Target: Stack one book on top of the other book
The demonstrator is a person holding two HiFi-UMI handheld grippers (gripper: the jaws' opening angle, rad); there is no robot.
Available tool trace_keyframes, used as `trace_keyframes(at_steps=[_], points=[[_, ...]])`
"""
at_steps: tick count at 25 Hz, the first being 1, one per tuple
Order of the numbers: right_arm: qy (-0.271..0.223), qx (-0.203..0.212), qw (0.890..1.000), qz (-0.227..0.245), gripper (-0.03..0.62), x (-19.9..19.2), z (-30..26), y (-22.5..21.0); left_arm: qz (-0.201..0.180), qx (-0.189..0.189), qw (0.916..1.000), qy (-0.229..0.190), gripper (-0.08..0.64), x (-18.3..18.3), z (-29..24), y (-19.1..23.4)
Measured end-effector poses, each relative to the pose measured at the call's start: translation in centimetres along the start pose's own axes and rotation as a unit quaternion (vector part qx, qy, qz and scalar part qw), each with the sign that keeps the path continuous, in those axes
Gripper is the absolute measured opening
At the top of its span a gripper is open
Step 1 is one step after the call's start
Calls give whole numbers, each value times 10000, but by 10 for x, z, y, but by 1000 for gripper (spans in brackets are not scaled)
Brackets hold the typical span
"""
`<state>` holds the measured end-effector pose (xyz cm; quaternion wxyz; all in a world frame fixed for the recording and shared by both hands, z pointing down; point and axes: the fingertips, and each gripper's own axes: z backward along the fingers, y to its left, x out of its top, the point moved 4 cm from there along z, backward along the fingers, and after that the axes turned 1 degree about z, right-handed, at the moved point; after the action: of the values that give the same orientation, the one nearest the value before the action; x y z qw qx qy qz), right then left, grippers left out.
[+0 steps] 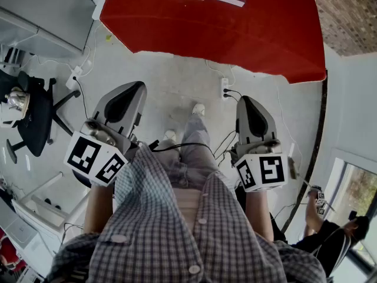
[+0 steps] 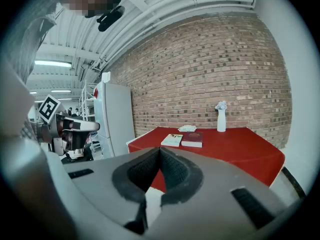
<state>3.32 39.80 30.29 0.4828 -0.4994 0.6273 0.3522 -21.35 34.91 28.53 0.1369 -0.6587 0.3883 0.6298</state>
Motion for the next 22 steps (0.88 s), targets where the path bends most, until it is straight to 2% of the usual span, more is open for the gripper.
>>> trace_keyframes(at_steps=[9,22], points=[[-152,-180,9997,-16,6,1,44,24,-109,-366,9993,47,8,-8,22,-29],[-381,-72,9991,-166,6,8,60,-10,-238,-329,9991,-117,8,-3,2,-68]])
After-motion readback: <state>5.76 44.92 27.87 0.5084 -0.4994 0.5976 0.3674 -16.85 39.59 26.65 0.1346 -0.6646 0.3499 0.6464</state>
